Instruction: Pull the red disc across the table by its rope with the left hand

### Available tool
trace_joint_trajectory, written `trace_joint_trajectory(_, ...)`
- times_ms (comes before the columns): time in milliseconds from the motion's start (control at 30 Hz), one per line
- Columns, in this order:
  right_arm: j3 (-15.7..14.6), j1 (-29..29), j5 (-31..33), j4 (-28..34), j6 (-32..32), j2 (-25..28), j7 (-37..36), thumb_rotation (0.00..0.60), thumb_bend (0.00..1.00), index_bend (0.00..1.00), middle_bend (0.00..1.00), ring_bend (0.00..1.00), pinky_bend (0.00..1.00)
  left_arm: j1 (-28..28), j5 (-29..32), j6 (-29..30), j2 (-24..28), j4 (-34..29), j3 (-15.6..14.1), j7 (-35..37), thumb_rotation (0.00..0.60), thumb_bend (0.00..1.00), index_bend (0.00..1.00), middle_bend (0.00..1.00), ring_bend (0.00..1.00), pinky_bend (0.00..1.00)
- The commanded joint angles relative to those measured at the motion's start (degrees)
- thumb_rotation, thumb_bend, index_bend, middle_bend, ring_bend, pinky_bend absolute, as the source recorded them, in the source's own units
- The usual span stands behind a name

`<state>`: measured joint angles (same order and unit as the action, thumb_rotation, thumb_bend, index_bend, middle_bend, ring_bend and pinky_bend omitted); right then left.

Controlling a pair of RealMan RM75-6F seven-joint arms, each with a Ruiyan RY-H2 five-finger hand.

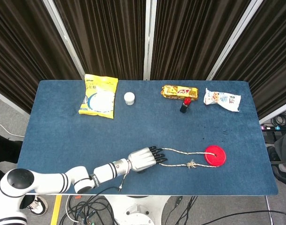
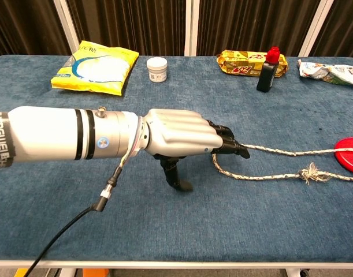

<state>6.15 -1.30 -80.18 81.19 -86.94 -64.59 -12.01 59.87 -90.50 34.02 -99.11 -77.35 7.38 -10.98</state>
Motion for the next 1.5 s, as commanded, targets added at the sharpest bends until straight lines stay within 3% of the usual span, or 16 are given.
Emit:
trace_joint_trajectory(33, 0.0, 0.0, 0.0, -0.2, 0.1, -0.1, -0.2, 0.6, 0.21, 0.0, 0.0, 0.0, 0.0, 0.5, 0.6, -0.3, 0.2, 0.1, -0.3, -0.1, 0.6, 0.34, 0.07, 0.15, 0.0, 0.13)
trace_joint_trajectory(367, 0.0, 0.0, -0.1, -0.6, 0.4, -0.3, -0.4, 0.6, 0.21, 0.0, 0.0, 0.0, 0.0, 1.6, 3.1, -1.1, 1.2, -0.9, -1.6, -1.5, 0.6, 0.35, 0.07, 0.31, 0.0, 0.13)
trace_joint_trajectory(533, -0.2, 0.2, -0.1, -0.9, 1.1, -0.6, -0.4, 0.6, 0.21, 0.0, 0.0, 0.0, 0.0, 1.7, 4.1, -0.5, 1.8, -1.5, -1.9, -2.6, 0.6, 0.35, 0.07, 0.48, 0.02, 0.12)
trace_joint_trajectory(700, -0.3, 0.3, -0.3, -1.0, 1.4, -1.0, -0.2, 0.6, 0.21, 0.0, 0.0, 0.0, 0.0, 1.7, 5.5, -0.6, 2.7, -2.1, -2.7, -3.8, 0.6, 0.33, 0.07, 0.63, 0.15, 0.12)
trace_joint_trajectory(833, -0.4, 0.5, -0.5, -1.0, 1.8, -1.3, 0.1, 0.6, 0.21, 0.0, 0.0, 0.0, 0.0, 1.6, 6.4, -0.3, 3.3, -2.8, -3.0, -4.7, 0.6, 0.26, 0.07, 0.73, 0.26, 0.12)
trace_joint_trajectory(1067, -0.3, 0.6, -0.4, -0.9, 1.7, -1.4, 0.3, 0.6, 0.21, 0.0, 0.0, 0.0, 0.0, 1.4, 7.0, 0.9, 3.7, -3.5, -3.6, -5.7, 0.6, 0.25, 0.07, 0.82, 0.39, 0.12)
trace_joint_trajectory(1200, -0.3, 0.6, -0.3, -1.0, 1.8, -1.4, 0.3, 0.6, 0.21, 0.0, 0.0, 0.0, 0.0, 1.4, 7.2, 1.7, 4.0, -3.8, -3.7, -6.1, 0.6, 0.25, 0.07, 0.88, 0.54, 0.12)
trace_joint_trajectory(1500, -0.3, 0.7, -0.4, -1.2, 1.9, -1.7, 0.3, 0.6, 0.21, 0.0, 0.0, 0.0, 0.0, 1.6, 8.9, 1.5, 5.3, -4.9, -4.1, -8.3, 0.6, 0.25, 0.07, 0.89, 0.57, 0.13)
